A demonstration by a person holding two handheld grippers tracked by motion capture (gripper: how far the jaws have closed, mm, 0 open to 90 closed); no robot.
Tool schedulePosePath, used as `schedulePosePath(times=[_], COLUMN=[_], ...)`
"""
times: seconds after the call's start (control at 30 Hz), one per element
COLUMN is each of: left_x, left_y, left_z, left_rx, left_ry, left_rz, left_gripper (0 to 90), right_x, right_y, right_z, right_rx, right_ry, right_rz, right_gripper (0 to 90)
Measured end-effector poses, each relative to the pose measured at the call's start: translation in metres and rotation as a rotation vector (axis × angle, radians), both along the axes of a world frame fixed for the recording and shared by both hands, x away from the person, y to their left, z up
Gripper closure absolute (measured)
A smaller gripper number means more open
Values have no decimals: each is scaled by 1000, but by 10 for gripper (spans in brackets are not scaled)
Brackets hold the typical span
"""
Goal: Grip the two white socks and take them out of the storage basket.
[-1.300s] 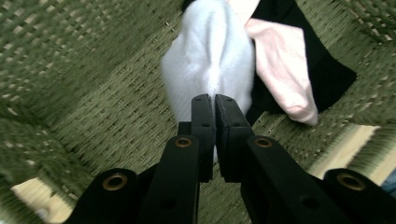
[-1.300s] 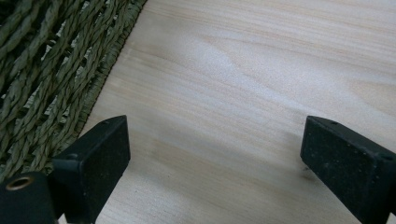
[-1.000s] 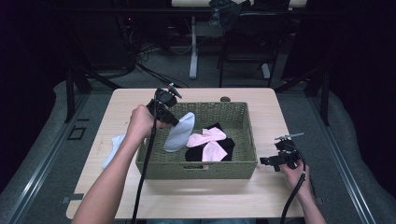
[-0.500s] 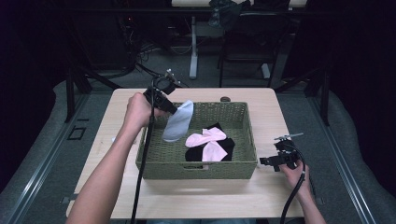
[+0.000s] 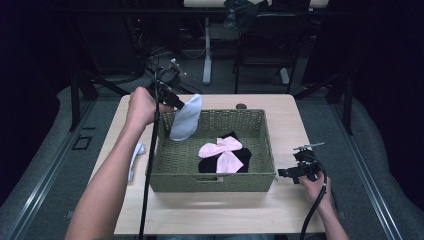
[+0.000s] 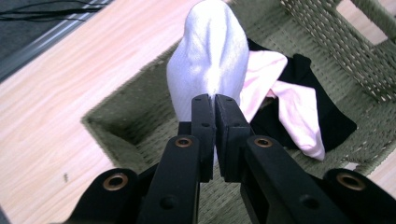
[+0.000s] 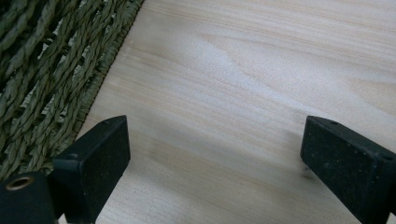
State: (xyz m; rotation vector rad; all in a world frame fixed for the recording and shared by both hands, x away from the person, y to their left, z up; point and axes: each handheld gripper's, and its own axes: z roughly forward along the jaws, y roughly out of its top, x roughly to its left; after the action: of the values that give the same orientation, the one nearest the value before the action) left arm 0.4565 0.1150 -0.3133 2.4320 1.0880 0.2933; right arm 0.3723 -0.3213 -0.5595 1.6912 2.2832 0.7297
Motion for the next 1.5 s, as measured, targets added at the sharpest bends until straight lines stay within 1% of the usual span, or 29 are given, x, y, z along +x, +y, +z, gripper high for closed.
schedulePosePath(times=[0.03,0.07,0.1,0.13,0.2,0.23,0.27,0.33,0.37,0.4,0.53,0.6,0.63,0.7,0.73,0.77,0.8,0.87,0.9,0.93,1.0,1.03,1.07,1.1,1.13,1.17,1.23,1.4,1.5], left_x=[-1,-1,-1,-2,-2,-3,-3,-5,-6,-6,-13,-15,-18,-20,-20,-21,-21,-23,-24,-26,-27,-28,-28,-29,-29,-30,-31,-33,-35], left_y=[4,6,6,10,16,24,24,38,42,42,64,74,83,93,93,102,102,110,114,121,124,132,132,135,139,146,152,165,170], left_z=[7,10,10,15,20,26,26,35,38,38,46,47,48,47,47,45,45,42,40,36,33,28,28,24,21,15,7,-9,-18], left_rx=[-4,-5,-5,-7,-9,-6,-6,-4,-2,-2,-8,-19,-22,-22,-22,-25,-25,-26,-21,-16,-12,-9,-9,-14,-10,-8,-10,-20,-21], left_ry=[-12,-22,-22,-27,-42,-47,-47,-63,-68,-68,-86,-93,-96,-96,-96,-94,-94,-88,-86,-78,-73,-64,-64,-62,-54,-44,-32,-14,0], left_rz=[8,14,14,22,38,57,57,89,98,98,143,169,186,206,206,227,227,243,251,267,274,288,288,301,307,323,336,368,377], left_gripper=[874,874,874,874,873,874,874,873,874,874,873,874,874,874,874,874,874,874,874,874,874,874,874,874,874,874,874,873,874], right_x=[0,0,0,0,0,0,0,0,0,0,0,0,0,0,0,0,0,0,0,0,0,0,0,0,0,0,0,-1,-1], right_y=[0,0,0,0,0,0,0,-1,-1,-1,0,0,0,0,0,0,0,0,0,0,0,0,0,0,0,1,2,2,2], right_z=[0,0,0,0,0,0,0,0,0,0,0,0,0,0,0,0,0,0,0,0,0,0,0,0,0,0,0,1,0], right_rx=[4,5,5,-1,-2,2,2,11,1,1,-5,4,4,5,7,7,7,1,10,10,3,8,6,6,-8,-15,-16,-18,-19], right_ry=[-5,-4,-4,0,-2,-5,-5,-2,-4,-4,-1,-4,-3,-4,-2,-3,-3,-2,-1,-3,-1,-1,-2,-2,-1,-6,-6,2,1], right_rz=[-3,-4,-4,1,0,-5,-5,-3,-7,-7,-3,-6,-6,-6,-6,-5,-5,-6,-2,-7,-6,-4,-3,-3,-2,-4,-4,0,-3], right_gripper=[79,79,79,79,79,79,79,79,79,79,79,79,79,79,79,79,79,79,79,79,79,78,78,78,77,76,75,73,73])
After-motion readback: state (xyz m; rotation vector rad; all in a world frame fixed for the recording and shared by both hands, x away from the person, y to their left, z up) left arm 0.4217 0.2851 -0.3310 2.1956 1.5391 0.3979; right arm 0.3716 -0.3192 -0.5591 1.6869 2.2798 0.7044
